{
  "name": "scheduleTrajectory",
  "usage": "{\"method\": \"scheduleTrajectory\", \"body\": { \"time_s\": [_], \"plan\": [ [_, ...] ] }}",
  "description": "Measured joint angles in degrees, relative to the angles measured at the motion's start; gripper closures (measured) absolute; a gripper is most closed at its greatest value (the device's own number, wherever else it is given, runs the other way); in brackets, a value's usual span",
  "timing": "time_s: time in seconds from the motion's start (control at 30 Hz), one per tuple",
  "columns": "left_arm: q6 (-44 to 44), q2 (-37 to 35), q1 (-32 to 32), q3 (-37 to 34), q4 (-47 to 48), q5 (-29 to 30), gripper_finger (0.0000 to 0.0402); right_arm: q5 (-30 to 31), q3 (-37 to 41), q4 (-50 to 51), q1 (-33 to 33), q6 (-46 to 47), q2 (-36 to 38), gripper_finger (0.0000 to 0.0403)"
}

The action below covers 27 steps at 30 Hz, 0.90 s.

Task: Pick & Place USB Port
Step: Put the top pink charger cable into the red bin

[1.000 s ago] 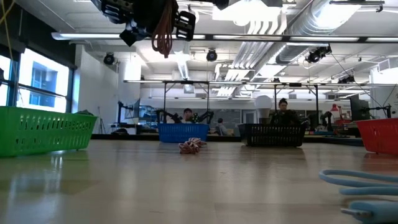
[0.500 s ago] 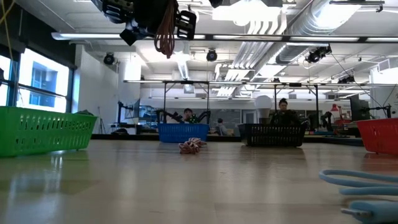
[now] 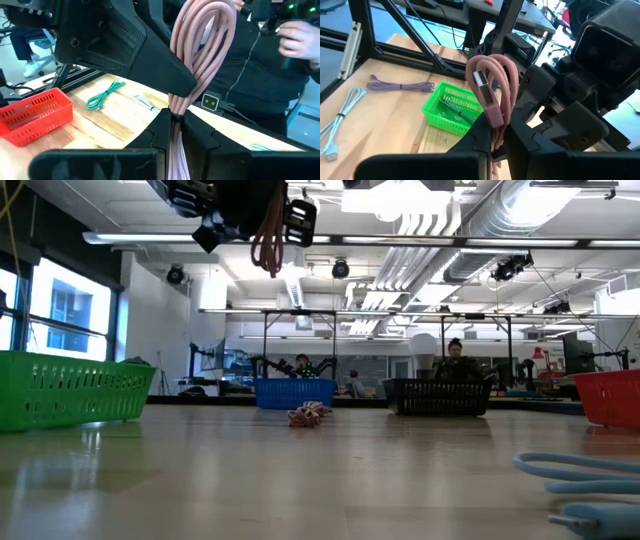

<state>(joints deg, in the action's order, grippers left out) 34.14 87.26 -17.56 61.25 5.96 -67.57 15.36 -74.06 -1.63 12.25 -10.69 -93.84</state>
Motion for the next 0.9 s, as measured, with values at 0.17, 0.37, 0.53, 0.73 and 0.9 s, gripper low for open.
{"method": "scheduleTrajectory", "body": {
  "time_s": [0.17, 0.37, 0.53, 0.73, 0.9],
  "plan": [
    [-0.01, -0.02, 0.07, 0.0, 0.02, 3.44, 0.0373, 3.89, 0.02, 1.56, 1.51, -0.5, 0.0, 0.0382],
    [-0.16, -0.02, 0.07, 0.03, -0.04, 3.66, 0.0373, 6.48, 0.02, 1.8, 2.67, -0.95, 0.0, 0.0382],
    [-0.07, -0.02, 0.07, 0.03, -0.4, 4.17, 0.0373, 6.73, 0.02, 2.28, 2.78, -0.42, 0.0, 0.0382],
    [-1.07, -0.02, 0.07, 0.02, -1.47, 5.52, 0.0373, 9.11, 0.02, 2.98, 3.82, -1.21, 0.07, 0.0382],
    [-2.98, -0.02, 0.07, 0.02, -1.53, 6.11, 0.0373, 9.05, 0.02, 3.56, 3.82, -1.02, 0.07, 0.0382]
  ]
}}
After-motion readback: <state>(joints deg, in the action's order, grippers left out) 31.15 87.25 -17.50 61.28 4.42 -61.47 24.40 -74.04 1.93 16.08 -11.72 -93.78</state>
